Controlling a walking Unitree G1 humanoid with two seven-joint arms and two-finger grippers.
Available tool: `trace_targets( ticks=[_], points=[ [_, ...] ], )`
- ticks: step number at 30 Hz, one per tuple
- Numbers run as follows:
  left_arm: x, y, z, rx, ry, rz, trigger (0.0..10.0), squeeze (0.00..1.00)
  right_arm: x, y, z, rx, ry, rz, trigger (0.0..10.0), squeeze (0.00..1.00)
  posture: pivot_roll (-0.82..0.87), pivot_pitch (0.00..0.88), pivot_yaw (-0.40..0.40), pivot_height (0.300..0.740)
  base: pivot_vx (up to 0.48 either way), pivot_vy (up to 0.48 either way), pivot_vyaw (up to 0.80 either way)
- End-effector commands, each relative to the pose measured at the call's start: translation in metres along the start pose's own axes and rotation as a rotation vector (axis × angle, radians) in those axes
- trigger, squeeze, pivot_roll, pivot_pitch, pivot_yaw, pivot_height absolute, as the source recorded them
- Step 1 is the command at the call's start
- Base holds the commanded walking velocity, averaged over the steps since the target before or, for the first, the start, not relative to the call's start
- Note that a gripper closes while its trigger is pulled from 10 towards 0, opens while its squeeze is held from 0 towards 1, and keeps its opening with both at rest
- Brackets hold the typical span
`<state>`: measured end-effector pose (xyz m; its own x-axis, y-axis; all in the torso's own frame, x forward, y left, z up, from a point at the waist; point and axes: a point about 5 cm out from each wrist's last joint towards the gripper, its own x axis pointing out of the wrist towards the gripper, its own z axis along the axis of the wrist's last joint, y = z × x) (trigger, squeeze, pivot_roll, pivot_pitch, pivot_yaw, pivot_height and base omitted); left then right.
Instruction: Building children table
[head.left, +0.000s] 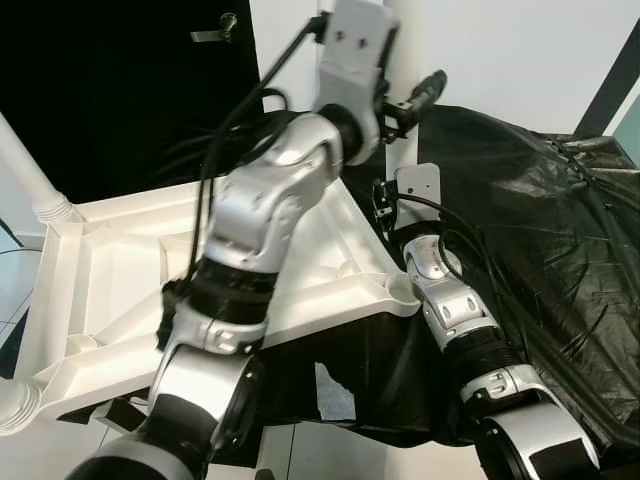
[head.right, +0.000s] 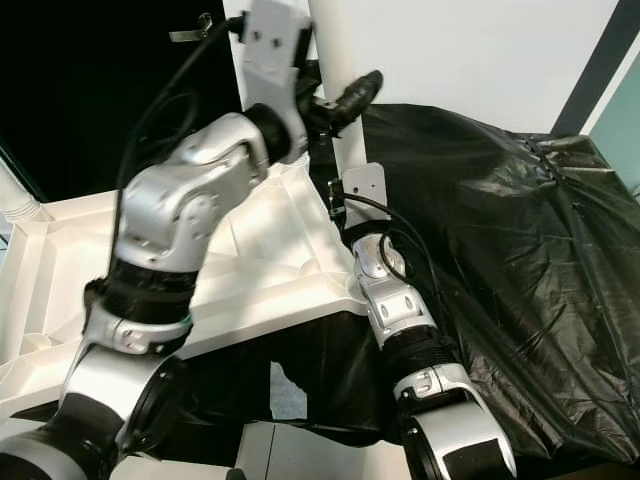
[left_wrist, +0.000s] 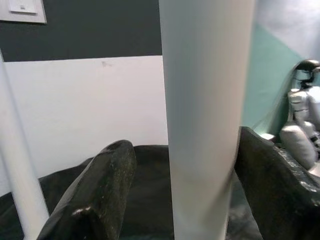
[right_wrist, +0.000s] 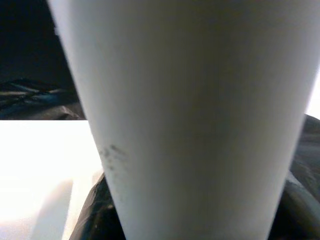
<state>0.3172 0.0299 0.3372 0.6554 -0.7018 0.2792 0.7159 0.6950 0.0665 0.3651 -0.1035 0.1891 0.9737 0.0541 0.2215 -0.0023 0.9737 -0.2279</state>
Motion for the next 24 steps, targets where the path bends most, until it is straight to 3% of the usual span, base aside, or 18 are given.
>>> trace_targets(
  ticks=[1, 7, 14, 17, 22, 24],
  points=[
    [-0.007, 0.000, 0.004, -0.009, -0.021, -0.040, 10.0, 0.00, 0.005, -0.007, 0.007, 0.028, -0.009, -0.035, 10.0, 0.00, 0.08, 0.000, 0.013, 0.740, 0.000, 0.000, 0.00],
    [-0.024, 0.006, -0.008, -0.008, -0.001, -0.047, 10.0, 0.00, 0.005, -0.015, 0.002, 0.051, 0.021, -0.046, 10.0, 0.00, 0.09, 0.000, -0.001, 0.740, 0.000, 0.000, 0.00],
    [-0.046, 0.015, -0.039, 0.000, 0.097, 0.032, 10.0, 0.00, 0.002, -0.016, -0.005, 0.130, 0.069, 0.024, 10.0, 0.00, 0.11, 0.000, -0.015, 0.740, 0.000, 0.000, 0.00],
    [-0.049, 0.017, -0.043, -0.001, 0.111, 0.042, 10.0, 0.00, 0.001, -0.015, -0.006, 0.135, 0.070, 0.039, 10.0, 0.00, 0.11, 0.000, -0.015, 0.740, 0.000, 0.000, 0.00],
    [-0.070, 0.024, -0.074, -0.039, 0.203, 0.084, 10.0, 0.00, -0.006, -0.016, -0.009, 0.141, 0.070, 0.065, 10.0, 0.00, 0.11, 0.000, -0.017, 0.740, 0.000, 0.000, 0.00],
    [-0.070, 0.024, -0.074, -0.039, 0.203, 0.084, 10.0, 0.00, -0.006, -0.016, -0.009, 0.141, 0.070, 0.065, 10.0, 0.00, 0.11, 0.000, -0.017, 0.740, 0.000, 0.000, 0.00]
  ],
)
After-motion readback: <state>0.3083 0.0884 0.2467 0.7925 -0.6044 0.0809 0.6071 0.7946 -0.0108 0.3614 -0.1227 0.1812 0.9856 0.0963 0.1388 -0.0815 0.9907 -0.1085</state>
